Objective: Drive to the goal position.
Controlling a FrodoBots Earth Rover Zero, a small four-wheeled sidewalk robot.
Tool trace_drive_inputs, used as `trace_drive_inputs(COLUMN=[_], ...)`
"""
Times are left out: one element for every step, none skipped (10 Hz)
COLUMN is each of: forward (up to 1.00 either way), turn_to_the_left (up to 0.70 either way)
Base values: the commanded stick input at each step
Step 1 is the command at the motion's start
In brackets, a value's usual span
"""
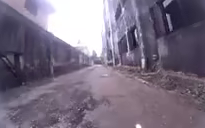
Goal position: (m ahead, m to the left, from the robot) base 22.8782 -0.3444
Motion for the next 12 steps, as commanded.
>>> trace_drive_inputs(forward=[0.7,0.7,0.7,0.7,0.7,0.7,0.7,0.7,0.7,0.7,0.7,0.7], turn_to_the_left=[0.0,0.0,0.0,0.0,0.0,0.0,0.0,0.0,0.0,0.0,0.0,0.0])
